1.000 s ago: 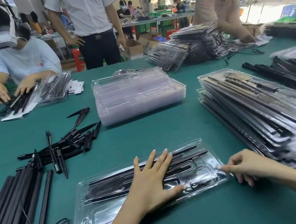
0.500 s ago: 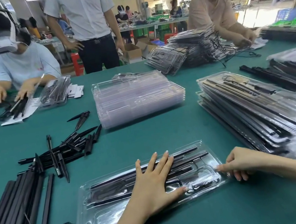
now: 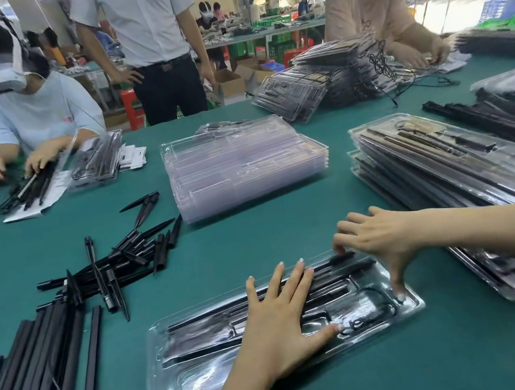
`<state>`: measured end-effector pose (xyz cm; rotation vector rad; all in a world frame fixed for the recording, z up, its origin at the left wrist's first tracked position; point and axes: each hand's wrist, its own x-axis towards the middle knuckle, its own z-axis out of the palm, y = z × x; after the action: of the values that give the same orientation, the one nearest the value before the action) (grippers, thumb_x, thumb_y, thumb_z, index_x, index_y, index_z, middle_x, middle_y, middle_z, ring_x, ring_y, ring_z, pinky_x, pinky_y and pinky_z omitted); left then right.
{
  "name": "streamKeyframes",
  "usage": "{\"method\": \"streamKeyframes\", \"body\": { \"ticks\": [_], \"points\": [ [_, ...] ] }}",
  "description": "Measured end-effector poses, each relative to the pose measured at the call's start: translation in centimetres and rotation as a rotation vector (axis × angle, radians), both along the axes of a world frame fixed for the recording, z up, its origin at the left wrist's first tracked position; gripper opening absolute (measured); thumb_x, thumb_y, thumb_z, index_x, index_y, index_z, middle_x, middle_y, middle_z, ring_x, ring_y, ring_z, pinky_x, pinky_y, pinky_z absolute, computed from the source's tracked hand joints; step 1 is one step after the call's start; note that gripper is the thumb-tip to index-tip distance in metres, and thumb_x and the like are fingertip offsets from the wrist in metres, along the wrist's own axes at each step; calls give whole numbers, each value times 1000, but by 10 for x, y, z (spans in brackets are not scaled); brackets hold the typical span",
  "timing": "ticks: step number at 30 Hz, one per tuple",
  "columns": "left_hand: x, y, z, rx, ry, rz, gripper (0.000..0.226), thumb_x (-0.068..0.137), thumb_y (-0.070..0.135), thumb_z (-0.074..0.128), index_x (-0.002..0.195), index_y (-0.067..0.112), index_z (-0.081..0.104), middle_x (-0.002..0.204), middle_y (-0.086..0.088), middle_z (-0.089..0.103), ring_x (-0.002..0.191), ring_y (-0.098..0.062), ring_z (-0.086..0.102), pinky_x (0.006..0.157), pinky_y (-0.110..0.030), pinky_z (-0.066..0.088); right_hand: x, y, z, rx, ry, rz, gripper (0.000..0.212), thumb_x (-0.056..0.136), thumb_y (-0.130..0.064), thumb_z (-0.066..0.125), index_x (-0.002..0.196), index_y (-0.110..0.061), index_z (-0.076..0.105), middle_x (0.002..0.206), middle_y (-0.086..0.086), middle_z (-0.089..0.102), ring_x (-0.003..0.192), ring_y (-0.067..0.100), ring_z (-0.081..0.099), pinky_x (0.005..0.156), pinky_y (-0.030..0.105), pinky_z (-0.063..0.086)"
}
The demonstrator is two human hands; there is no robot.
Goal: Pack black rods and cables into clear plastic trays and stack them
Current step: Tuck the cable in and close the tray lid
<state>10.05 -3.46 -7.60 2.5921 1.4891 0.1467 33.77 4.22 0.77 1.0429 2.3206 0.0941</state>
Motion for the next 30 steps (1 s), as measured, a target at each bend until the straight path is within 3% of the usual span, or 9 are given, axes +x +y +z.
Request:
{"method": "streamKeyframes", "body": {
  "ticks": [4,10,17,21,25,30],
  "points": [
    [0,2,-1,2,-12,-1,89,79,83,17,151,37,-7,155,22,-19,144,-8,-21,112,-55,-18,1,4,0,-46,56,17,124,38,-70,81,136,-46,8,145,-10,10,131,17,21,96,47,40],
    [0,3,-2,1,-9,-1,90,76,85,13,151,38,-8,155,23,-21,144,-7,-22,112,-55,-18,6,12,-1,-175,76,-71,121,43,-69,81,136,-55,5,139,-9,23,128,16,27,97,46,39],
    [0,1,-1,5,0,-2,89,77,84,12,150,38,-10,154,23,-22,143,-7,-24,112,-56,-17,4,12,-9,-126,105,-24,131,39,-66,83,140,-45,3,137,-9,24,127,16,24,96,46,38],
    [1,1,1,7,2,-11,90,76,84,9,150,39,-12,153,24,-24,143,-8,-24,113,-56,-16,-2,13,-10,-102,95,-15,138,38,-58,87,142,-44,-3,142,-8,18,132,16,18,99,54,34],
    [0,0,-1,8,10,0,90,76,85,8,150,39,-12,153,24,-25,142,-8,-26,112,-56,-16,-3,12,-15,-103,128,-2,138,39,-52,89,139,-46,-5,142,-12,9,135,12,8,101,68,24],
    [0,-2,3,-18,5,-17,90,77,83,11,149,37,-15,153,19,-29,143,-11,-26,112,-58,-16,8,4,-17,-106,196,-39,130,42,-58,86,138,-47,-1,142,-16,9,135,10,10,102,65,26]
  ]
}}
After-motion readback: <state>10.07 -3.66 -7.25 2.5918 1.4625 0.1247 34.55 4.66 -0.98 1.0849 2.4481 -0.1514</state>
